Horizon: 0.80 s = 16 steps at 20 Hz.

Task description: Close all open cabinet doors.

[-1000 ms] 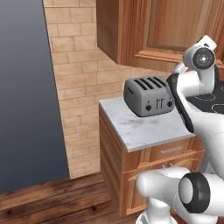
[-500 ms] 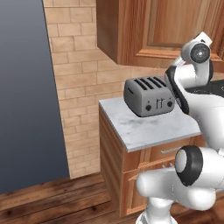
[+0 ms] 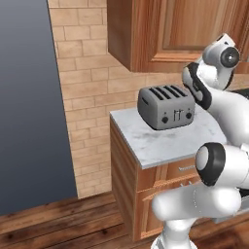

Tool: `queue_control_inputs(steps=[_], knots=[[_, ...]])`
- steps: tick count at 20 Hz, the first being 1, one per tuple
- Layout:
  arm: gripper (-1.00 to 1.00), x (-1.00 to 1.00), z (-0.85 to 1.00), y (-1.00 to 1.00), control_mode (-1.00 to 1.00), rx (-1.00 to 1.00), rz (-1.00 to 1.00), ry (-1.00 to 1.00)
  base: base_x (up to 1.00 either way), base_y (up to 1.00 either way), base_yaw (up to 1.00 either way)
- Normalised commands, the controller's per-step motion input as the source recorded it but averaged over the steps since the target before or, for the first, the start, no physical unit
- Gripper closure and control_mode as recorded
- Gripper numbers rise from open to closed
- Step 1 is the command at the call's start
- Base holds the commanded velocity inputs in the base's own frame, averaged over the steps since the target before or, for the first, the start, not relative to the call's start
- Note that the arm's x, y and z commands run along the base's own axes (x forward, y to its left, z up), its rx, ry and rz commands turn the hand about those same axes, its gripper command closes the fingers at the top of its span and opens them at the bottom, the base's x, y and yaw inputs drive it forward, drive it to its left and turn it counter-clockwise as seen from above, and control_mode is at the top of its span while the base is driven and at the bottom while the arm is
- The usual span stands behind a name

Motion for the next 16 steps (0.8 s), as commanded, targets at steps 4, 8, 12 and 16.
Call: queue_control_inputs(steps=[4,8,12,16], knots=[[-1.00,0.71,-0.02,0.00,-1.00,0.08,0.18,0.00,0.00,0.00,0.00],[-1.00,0.73,-0.07,0.04,-1.00,0.07,0.18,0.02,0.00,0.00,0.00],[-1.00,0.76,-0.16,0.17,-1.00,0.05,0.15,0.08,0.00,0.00,0.00],[-1.00,0.73,-0.19,0.29,-1.00,0.03,0.12,0.12,0.00,0.00,0.00]])
